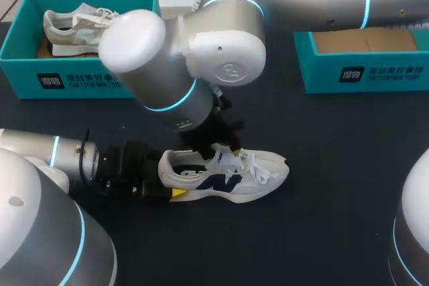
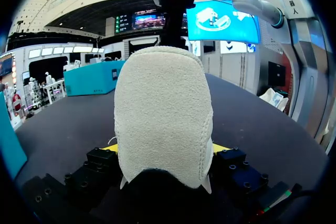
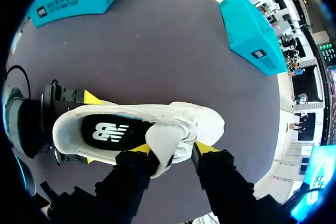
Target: Take the shoe out of the shoebox, open the shoe tongue, remove and reinsert the insole, then place the shoe into the shoebox
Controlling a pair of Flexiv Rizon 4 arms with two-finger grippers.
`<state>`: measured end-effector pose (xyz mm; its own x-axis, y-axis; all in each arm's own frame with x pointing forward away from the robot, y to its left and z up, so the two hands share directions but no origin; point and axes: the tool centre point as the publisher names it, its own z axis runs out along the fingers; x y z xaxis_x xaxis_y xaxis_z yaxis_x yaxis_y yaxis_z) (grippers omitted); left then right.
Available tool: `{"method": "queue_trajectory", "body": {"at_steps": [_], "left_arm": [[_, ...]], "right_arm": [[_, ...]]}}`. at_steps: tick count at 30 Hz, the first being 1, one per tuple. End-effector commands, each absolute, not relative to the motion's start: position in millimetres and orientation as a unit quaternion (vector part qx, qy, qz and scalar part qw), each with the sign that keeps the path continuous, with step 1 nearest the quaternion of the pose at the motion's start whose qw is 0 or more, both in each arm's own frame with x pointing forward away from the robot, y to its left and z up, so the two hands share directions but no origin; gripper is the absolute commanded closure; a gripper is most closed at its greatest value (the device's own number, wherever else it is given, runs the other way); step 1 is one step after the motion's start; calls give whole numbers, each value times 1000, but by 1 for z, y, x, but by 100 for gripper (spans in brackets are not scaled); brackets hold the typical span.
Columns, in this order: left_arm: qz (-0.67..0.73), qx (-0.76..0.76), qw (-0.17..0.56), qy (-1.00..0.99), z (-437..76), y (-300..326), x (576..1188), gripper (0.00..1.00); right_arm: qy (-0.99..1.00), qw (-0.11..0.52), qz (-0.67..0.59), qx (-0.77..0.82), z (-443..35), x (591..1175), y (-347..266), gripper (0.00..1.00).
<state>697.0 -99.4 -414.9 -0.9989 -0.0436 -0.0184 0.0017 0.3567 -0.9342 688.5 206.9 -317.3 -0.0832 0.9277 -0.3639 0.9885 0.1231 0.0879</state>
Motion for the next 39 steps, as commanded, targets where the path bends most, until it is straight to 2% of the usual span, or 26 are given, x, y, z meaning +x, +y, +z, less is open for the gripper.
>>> {"method": "queue_trajectory", "body": {"at_steps": [1, 7, 14, 28, 33, 39], "left_arm": [[-566, -13, 20, 824, -416, -98, 695, 100], [-566, -13, 20, 824, -416, -98, 695, 100], [-566, -13, 20, 824, -416, -98, 695, 100], [-566, -13, 20, 824, -416, -98, 695, 100], [-566, -13, 20, 824, -416, -98, 695, 100], [-566, -13, 20, 824, -416, -98, 695, 100]], "right_arm": [[522, 203, -23, 828, -320, 675, 218, 100], [542, 150, 54, 825, -337, 673, 205, 100], [562, 140, 61, 813, -331, 674, 177, 100], [597, 124, 55, 791, -325, 695, 128, 100], [609, 124, 48, 782, -343, 696, 107, 100], [626, 155, 39, 763, -364, 702, 89, 100]]}}
